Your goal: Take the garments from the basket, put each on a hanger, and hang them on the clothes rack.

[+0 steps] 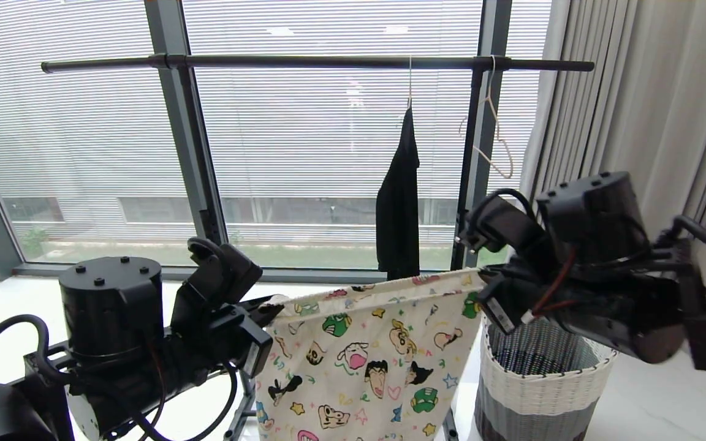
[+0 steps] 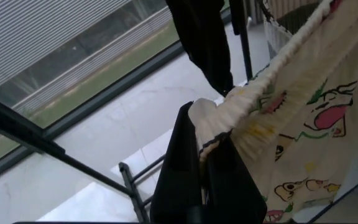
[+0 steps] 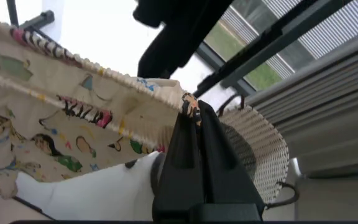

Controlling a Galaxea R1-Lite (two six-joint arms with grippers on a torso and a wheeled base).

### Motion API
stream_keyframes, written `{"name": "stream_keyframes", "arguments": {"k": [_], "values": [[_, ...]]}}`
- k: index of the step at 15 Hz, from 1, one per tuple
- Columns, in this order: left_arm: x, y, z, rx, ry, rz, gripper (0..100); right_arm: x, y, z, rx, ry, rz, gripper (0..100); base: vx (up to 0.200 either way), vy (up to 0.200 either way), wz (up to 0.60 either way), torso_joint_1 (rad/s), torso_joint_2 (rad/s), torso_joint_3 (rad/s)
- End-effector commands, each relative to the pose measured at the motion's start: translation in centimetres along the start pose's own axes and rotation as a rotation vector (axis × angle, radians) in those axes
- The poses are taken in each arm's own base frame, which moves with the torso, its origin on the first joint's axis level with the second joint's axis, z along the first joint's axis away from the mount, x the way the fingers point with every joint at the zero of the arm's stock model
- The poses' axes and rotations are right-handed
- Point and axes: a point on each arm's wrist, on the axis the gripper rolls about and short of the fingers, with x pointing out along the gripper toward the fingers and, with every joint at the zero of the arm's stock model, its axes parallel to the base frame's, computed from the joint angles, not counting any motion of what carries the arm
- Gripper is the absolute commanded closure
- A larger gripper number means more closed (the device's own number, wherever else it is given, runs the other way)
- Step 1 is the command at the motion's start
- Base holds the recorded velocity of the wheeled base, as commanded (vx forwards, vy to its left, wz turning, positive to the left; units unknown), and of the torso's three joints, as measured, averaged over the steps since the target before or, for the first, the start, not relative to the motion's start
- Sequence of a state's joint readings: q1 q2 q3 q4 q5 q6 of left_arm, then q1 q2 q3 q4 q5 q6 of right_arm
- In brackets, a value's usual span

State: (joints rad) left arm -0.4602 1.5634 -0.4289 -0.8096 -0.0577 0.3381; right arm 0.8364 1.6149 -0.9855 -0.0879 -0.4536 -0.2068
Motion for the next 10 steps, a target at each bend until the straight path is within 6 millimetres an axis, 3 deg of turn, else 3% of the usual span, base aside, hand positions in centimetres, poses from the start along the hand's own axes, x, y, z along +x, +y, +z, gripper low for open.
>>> {"name": "stream_keyframes", "arguments": {"k": [1, 2, 3, 4, 5, 10], "values": [[-0.1, 0.3, 3.0, 0.014, -0.092, -0.014, 100, -5.8, -2.1, -5.6, 0.011, 0.017, -0.014, 100, 0.0, 0.0, 0.0, 0.0, 0.0, 0.0], [0.3, 0.4, 4.5, 0.018, -0.098, -0.029, 100, -7.6, -2.2, -8.0, -0.004, 0.02, -0.002, 100, 0.0, 0.0, 0.0, 0.0, 0.0, 0.0], [0.4, 0.5, 4.8, 0.019, -0.101, -0.033, 100, -7.9, -2.2, -8.4, -0.009, 0.019, 0.001, 100, 0.0, 0.0, 0.0, 0.0, 0.0, 0.0], [1.3, 0.3, 6.1, 0.025, -0.11, -0.049, 100, -9.8, -1.8, -10.4, -0.058, 0.015, 0.049, 100, 0.0, 0.0, 0.0, 0.0, 0.0, 0.0], [1.7, 0.0, 6.8, 0.03, -0.128, -0.06, 100, -10.9, -1.3, -11.1, -0.113, 0.003, 0.099, 100, 0.0, 0.0, 0.0, 0.0, 0.0, 0.0], [1.5, -1.5, 7.1, 0.003, -0.115, -0.039, 100, -11.4, -1.0, -11.1, -0.151, -0.022, 0.131, 100, 0.0, 0.0, 0.0, 0.0, 0.0, 0.0]]}}
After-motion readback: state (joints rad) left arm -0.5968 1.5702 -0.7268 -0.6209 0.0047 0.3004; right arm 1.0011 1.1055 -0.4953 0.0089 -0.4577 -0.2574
